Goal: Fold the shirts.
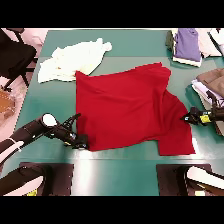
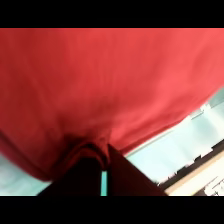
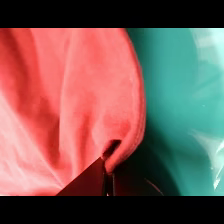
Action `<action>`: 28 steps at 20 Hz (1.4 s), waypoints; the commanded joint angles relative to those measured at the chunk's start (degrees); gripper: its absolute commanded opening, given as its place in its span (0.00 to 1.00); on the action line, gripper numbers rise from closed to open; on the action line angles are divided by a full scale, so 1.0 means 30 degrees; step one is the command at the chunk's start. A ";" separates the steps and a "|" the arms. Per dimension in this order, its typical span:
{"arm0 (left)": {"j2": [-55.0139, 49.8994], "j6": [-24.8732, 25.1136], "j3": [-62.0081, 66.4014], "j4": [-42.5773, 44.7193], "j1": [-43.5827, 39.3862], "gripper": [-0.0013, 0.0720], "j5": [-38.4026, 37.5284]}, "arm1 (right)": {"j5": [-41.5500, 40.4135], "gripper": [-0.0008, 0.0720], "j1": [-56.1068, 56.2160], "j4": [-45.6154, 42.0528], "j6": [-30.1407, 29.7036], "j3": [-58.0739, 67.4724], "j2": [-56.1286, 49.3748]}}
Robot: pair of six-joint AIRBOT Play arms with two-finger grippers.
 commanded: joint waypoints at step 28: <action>0.5523 -0.2710 3.1649 1.4076 -0.0627 0.05 -0.8087 | 0.0517 0.04 0.0627 0.3985 0.2601 2.1726 1.0826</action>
